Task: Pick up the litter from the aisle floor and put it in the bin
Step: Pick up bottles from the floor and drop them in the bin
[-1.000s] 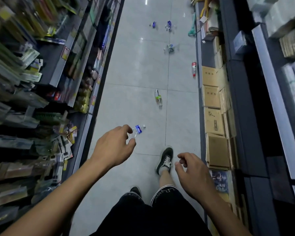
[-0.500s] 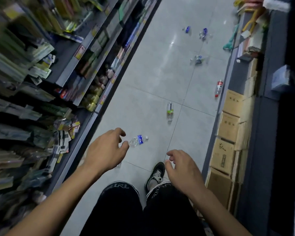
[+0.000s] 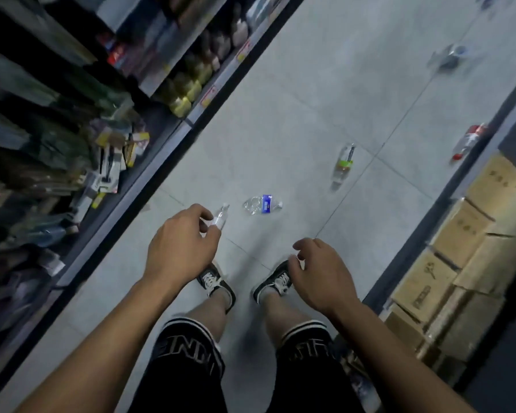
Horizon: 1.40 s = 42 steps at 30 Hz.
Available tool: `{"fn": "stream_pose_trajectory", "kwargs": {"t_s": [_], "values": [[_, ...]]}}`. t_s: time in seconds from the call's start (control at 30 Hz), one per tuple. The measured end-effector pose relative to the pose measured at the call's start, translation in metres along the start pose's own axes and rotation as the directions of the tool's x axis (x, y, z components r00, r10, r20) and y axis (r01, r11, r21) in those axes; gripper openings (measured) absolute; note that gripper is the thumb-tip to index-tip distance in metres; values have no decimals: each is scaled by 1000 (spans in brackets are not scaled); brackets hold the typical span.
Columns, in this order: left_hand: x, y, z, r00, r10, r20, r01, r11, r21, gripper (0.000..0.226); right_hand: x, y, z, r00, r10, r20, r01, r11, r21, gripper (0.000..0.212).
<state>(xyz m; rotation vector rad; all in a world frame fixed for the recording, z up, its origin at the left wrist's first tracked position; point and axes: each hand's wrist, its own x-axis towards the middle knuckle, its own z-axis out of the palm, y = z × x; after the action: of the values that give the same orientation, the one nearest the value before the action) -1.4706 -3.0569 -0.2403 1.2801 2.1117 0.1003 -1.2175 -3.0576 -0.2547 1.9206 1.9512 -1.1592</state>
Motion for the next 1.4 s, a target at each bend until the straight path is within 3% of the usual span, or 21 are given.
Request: {"fn": "stream_pose_trajectory", "kwargs": {"t_s": [0.43, 0.7, 0.8, 0.9, 1.0, 1.2, 1.4], "values": [[215, -191, 344, 978, -198, 62, 202, 978, -53, 40, 315, 107, 320, 996, -39, 76, 48, 992, -120, 44], [307, -278, 493, 975, -222, -18, 223, 972, 67, 76, 467, 179, 428, 982, -182, -41, 146, 887, -438, 90], [323, -292, 521, 971, -233, -56, 236, 970, 62, 71, 497, 195, 446, 973, -216, -77, 135, 812, -568, 68], [317, -291, 517, 963, -261, -58, 263, 964, 27, 68, 491, 195, 446, 972, -211, -104, 111, 800, -590, 34], [295, -276, 492, 956, -285, -66, 284, 959, -15, 70, 455, 185, 430, 994, -81, -68, 40, 884, -467, 19], [194, -211, 356, 952, -305, -28, 304, 952, -45, 71, 311, 127, 342, 996, -82, 18, 82, 906, -414, 14], [77, -138, 169, 980, -198, -23, 196, 978, -65, 68, 157, 23, 206, 995, -95, -7, 85, 920, -382, 17]]}}
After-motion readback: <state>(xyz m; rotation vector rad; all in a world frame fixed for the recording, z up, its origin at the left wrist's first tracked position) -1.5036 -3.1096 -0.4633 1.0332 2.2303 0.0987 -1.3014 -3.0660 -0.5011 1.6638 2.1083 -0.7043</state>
